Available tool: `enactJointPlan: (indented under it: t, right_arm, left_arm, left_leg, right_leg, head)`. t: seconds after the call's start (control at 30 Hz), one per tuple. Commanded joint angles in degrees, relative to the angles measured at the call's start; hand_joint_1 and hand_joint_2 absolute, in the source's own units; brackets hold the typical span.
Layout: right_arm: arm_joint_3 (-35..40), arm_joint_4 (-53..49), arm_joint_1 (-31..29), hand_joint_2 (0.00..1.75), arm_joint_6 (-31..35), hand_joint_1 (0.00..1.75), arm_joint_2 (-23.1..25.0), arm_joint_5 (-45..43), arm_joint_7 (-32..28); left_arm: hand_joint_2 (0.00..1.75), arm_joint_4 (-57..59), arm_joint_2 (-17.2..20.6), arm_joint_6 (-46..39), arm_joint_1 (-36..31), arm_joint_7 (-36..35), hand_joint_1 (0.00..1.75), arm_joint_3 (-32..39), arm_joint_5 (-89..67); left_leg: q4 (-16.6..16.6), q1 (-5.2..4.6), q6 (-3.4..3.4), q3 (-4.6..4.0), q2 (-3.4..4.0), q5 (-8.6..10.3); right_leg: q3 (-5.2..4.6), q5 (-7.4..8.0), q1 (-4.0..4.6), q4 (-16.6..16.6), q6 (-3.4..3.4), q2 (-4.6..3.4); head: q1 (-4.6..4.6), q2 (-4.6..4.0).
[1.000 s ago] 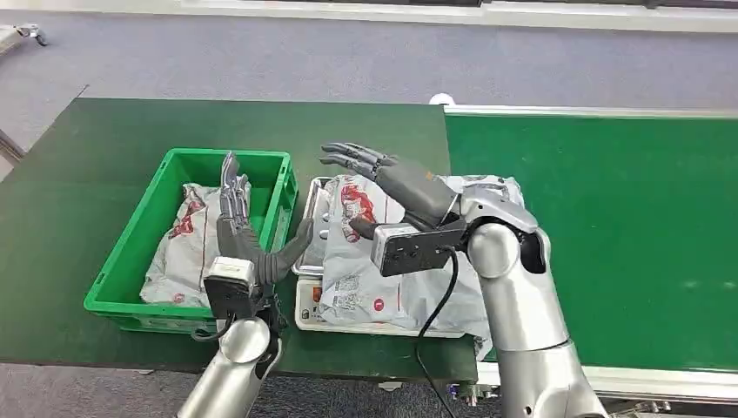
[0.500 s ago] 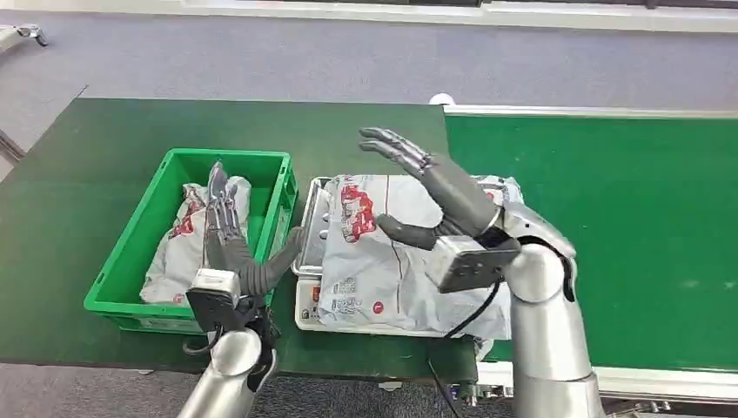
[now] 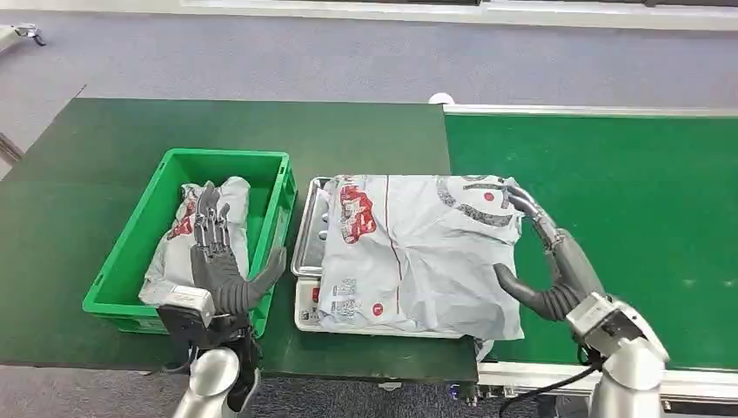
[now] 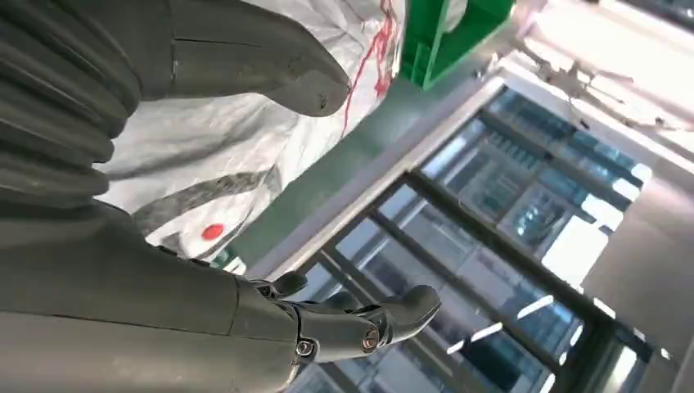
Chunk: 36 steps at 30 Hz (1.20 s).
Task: Moved the parcel from conveyor to table for the left to box.
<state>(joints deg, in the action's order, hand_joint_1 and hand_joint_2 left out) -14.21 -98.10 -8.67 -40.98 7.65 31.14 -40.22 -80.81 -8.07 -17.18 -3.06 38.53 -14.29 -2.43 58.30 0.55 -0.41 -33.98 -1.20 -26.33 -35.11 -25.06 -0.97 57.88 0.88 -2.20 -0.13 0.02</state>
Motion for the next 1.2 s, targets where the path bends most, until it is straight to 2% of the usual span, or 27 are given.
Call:
enactJointPlan:
  t: [0.03,0.1,0.27,0.37,0.4,0.5,0.57,0.63,0.7,0.87,0.9,0.97,1.03,1.2]
  right_arm:
    - [-5.89,-9.86,3.82,1.75,80.98,0.0,5.12,-0.71,0.22]
    - [-6.62,-10.36,3.29,1.75,80.98,0.0,5.24,-1.49,0.22]
    - [-7.54,-9.73,-1.96,1.75,80.98,0.0,6.12,-3.64,0.22]
    - [-3.98,-7.4,-4.21,1.75,80.98,0.0,6.11,-4.16,0.22]
    - [-3.6,-7.3,-5.28,1.75,80.98,0.0,6.48,-3.72,0.22]
    - [-2.97,-5.74,-7.2,1.75,80.98,0.0,7.27,-3.28,0.22]
    - [-2.97,-5.74,-7.2,1.75,80.98,0.0,7.27,-3.28,0.22]
    - [-2.92,-5.69,-7.28,1.75,80.98,0.0,7.21,-3.51,0.22]
    - [-2.29,-6.74,-7.13,1.75,80.98,0.0,7.14,-4.35,0.22]
    - [-0.21,-9.3,-5.94,1.75,80.98,0.0,8.21,-2.7,0.22]
    - [-0.09,-9.6,-5.67,1.75,80.98,0.0,8.44,-2.21,0.22]
    - [0.06,-9.84,-5.4,1.75,80.98,0.0,8.89,-1.96,0.22]
    - [0.28,-8.98,-5.86,1.75,80.98,0.0,8.7,-1.56,0.22]
    - [1.38,-6.83,-5.45,1.75,80.98,0.0,8.0,-1.01,0.22]
  left_arm:
    - [1.75,4.5,-0.72,6.77,-3.8,-2.14,0.0,0.15,1.2]
    - [1.75,6.03,-0.97,7.25,-5.37,-2.43,0.0,-0.63,0.99]
    - [1.75,12.83,-0.99,8.48,-13.21,-5.92,0.0,-3.78,-3.43]
    - [1.75,22.58,-0.05,18.98,-20.67,-11.14,0.0,-7.69,-5.52]
    - [1.75,26.8,-1.02,19.24,-23.26,-11.91,0.0,-8.13,-6.84]
    - [1.75,39.36,-4.3,20.81,-31.7,-12.05,0.0,-12.89,-12.77]
    - [1.75,39.36,-4.3,20.81,-31.7,-12.05,0.0,-12.89,-12.77]
    - [1.75,42.01,-5.9,20.09,-32.84,-12.01,0.0,-13.75,-13.99]
    - [1.75,46.14,-6.85,22.35,-34.84,-13.83,0.0,-17.07,-17.31]
    - [1.75,56.18,-11.93,18.63,-37.65,-16.4,0.0,-23.5,-25.26]
    - [1.75,57.08,-11.93,16.5,-38.26,-19.71,0.0,-27.0,-28.91]
    - [1.75,57.06,-11.93,16.02,-38.07,-22.32,0.0,-30.11,-30.51]
    - [1.75,57.64,-11.93,15.81,-38.25,-23.02,0.0,-32.32,-31.71]
    - [1.75,58.85,-11.93,15.69,-38.12,-22.69,0.0,-32.4,-30.82]
  left_leg:
    - [-0.1,0.0,-0.01,0.09,-0.03,0.02]
    - [-0.23,-0.02,-0.01,0.16,-0.04,0.05]
    - [-0.02,-0.01,0.0,-0.04,0.01,0.1]
    - [-0.06,-0.04,0.01,-0.01,0.06,0.13]
    - [-0.01,0.01,0.0,0.0,0.13,0.11]
    - [0.02,-0.04,0.03,-0.04,0.01,0.21]
    - [0.03,-0.01,0.03,-0.07,-0.01,0.3]
    - [-0.02,0.0,0.02,0.0,0.14,0.29]
    - [-0.04,0.0,0.08,0.01,0.15,0.31]
    - [0.01,-0.02,0.07,0.0,0.07,0.26]
    - [-0.09,-0.02,0.07,0.04,0.07,0.29]
    - [0.01,-0.04,0.07,-0.01,0.22,0.22]
    - [-0.08,-0.04,0.06,0.02,0.27,0.23]
    - [-0.03,-0.03,0.06,-0.04,0.36,0.22]
  right_leg:
    - [0.13,-0.04,0.05,-0.07,-0.09,0.32]
    - [0.22,-0.06,0.06,-0.16,-0.16,0.58]
    - [-0.02,0.03,0.02,0.01,-0.11,0.35]
    - [0.0,0.08,-0.02,-0.02,-0.1,0.3]
    - [-0.01,0.11,-0.01,-0.01,-0.05,0.12]
    - [-0.02,0.16,-0.07,0.04,-0.04,0.24]
    - [-0.02,0.23,-0.05,0.02,-0.02,0.29]
    - [-0.02,0.32,-0.03,-0.06,-0.04,0.15]
    - [0.03,0.35,-0.03,-0.08,0.0,0.15]
    - [0.0,0.27,-0.07,-0.02,0.04,0.04]
    - [0.07,0.29,-0.04,-0.12,-0.01,0.21]
    - [-0.06,0.28,-0.09,-0.01,0.03,-0.06]
    - [-0.03,0.28,-0.08,-0.08,-0.03,0.03]
    - [-0.15,0.32,-0.08,-0.04,0.01,-0.16]
  head:
    - [0.0,0.0]
    - [0.0,0.0]
    - [-0.02,0.0]
    - [0.0,0.0]
    - [0.0,0.0]
    - [0.0,0.0]
    - [0.0,0.0]
    - [0.0,0.0]
    - [0.0,0.0]
    - [0.0,0.0]
    - [0.0,0.0]
    - [0.0,0.0]
    - [-0.02,0.0]
    - [0.0,0.0]
